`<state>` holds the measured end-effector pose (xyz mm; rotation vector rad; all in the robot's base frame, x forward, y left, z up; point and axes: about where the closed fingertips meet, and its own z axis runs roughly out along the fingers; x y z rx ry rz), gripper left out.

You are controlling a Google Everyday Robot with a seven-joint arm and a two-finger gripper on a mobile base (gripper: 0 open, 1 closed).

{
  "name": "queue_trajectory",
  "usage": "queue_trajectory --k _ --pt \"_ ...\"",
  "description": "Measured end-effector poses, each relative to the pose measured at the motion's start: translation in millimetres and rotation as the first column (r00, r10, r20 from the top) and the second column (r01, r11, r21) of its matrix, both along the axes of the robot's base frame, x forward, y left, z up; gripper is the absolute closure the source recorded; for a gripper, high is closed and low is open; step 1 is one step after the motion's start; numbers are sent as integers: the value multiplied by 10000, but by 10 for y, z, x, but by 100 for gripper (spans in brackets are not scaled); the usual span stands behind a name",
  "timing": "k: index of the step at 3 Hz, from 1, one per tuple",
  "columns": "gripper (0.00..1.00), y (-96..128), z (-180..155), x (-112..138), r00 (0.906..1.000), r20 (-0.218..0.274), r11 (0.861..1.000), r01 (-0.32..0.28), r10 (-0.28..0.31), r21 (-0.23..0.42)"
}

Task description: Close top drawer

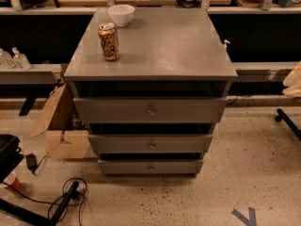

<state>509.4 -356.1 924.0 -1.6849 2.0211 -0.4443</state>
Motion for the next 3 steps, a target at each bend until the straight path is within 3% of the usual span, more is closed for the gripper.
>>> queue_trajectory --k 1,2,3 --pt "6 11 -8 3 10000 -15 10000 -22 22 1" --pt "0 18 -13 5 10000 -25 10000 -35 35 2" --pt "0 19 -13 6 10000 -25 10000 -36 36 2"
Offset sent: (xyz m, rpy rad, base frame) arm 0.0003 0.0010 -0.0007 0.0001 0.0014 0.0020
